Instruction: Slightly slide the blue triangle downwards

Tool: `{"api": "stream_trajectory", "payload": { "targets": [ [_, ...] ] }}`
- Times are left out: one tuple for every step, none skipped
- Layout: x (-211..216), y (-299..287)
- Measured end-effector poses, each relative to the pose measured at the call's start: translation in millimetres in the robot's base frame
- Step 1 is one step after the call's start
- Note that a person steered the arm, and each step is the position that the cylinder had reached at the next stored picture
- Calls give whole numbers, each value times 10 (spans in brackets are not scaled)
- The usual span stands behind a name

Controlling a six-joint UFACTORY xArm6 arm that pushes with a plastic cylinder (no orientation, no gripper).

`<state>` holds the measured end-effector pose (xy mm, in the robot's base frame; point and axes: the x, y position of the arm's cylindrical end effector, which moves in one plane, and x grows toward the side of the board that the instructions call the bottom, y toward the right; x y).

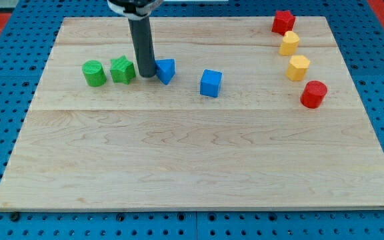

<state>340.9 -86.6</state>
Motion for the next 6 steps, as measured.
{"api": "stream_trajectory", "payload": {
  "targets": [
    [-94, 384],
    [-56, 435],
    [-486, 616],
    [-234, 875],
    [-4, 928],
    [-2, 619]
  ]
}}
